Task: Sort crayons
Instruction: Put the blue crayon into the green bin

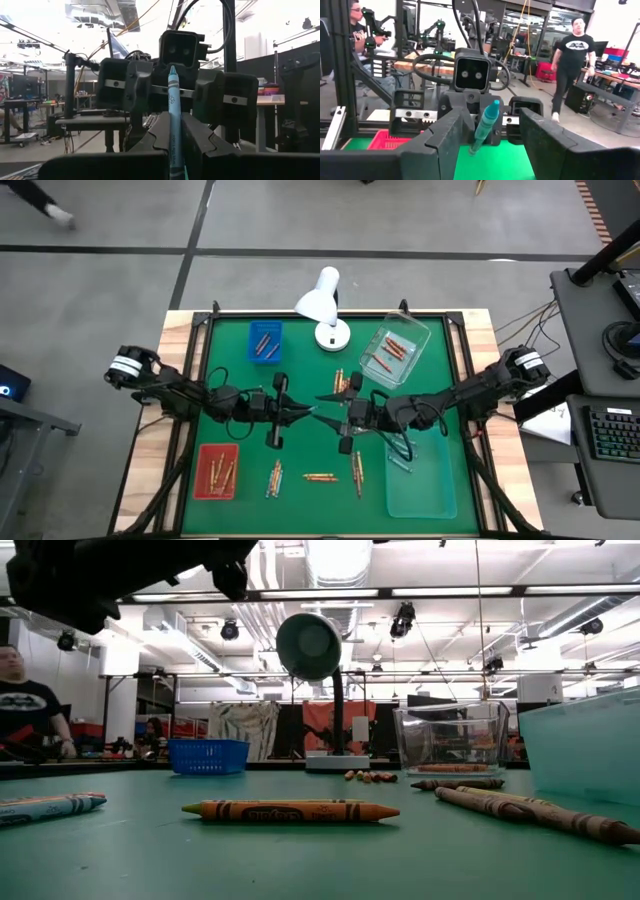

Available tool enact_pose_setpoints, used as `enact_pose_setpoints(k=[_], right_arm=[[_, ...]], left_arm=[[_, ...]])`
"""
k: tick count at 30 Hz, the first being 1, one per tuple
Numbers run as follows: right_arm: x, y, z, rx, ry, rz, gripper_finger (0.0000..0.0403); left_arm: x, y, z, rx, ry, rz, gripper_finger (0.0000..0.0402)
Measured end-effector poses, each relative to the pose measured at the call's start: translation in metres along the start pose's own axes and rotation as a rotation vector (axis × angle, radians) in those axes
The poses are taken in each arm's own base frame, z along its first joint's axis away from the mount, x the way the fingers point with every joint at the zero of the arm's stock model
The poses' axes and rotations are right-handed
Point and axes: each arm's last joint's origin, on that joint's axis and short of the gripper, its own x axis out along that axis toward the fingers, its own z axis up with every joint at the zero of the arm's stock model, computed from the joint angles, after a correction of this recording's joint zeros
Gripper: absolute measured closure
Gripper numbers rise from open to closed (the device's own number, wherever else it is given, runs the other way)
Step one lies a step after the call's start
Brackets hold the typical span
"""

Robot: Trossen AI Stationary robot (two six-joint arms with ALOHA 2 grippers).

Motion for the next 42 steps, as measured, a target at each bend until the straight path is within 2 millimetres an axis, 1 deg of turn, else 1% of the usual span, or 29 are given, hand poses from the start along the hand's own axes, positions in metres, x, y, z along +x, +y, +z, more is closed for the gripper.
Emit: enact_pose_setpoints(k=[3,6,15,20,28,30,33,36,38,42], right_arm=[[0.001,-0.001,0.0,-0.009,-0.004,0.024,0.0228],[0.001,-0.002,0.0,-0.024,-0.005,0.026,0.0254],[-0.003,0.007,0.001,-0.062,-0.011,0.057,0.0381],[-0.003,0.007,0.0,-0.053,0.001,0.061,0.0383],[-0.006,0.006,0.0,-0.019,0.049,0.072,0.0384],[-0.01,0.003,0.001,0.015,0.103,0.077,0.0384],[-0.021,-0.002,-0.002,0.087,0.249,0.081,0.0384],[-0.037,-0.009,-0.006,0.184,0.433,0.075,0.0384],[-0.05,-0.013,-0.009,0.258,0.566,0.109,0.0384],[-0.072,-0.002,-0.018,0.375,0.812,0.234,0.0385]], left_arm=[[0.005,-0.001,-0.002,0.007,0.001,0.0,0.0401],[0.009,-0.001,-0.003,0.007,-0.001,0.0,0.0401],[0.009,-0.002,-0.002,-0.01,-0.01,-0.009,0.0379],[0.009,-0.001,-0.002,-0.029,-0.008,-0.001,0.0348],[0.009,-0.001,-0.004,-0.029,0.012,0.001,0.027],[0.008,-0.001,-0.006,-0.027,0.029,0.001,0.0256],[0.005,-0.001,-0.01,-0.023,0.055,-0.001,0.0242],[0.002,-0.001,-0.012,-0.022,0.068,-0.001,0.0236],[0.0,-0.001,-0.014,-0.02,0.077,-0.001,0.0235],[-0.001,-0.001,-0.014,-0.02,0.081,0.0,0.0236]])
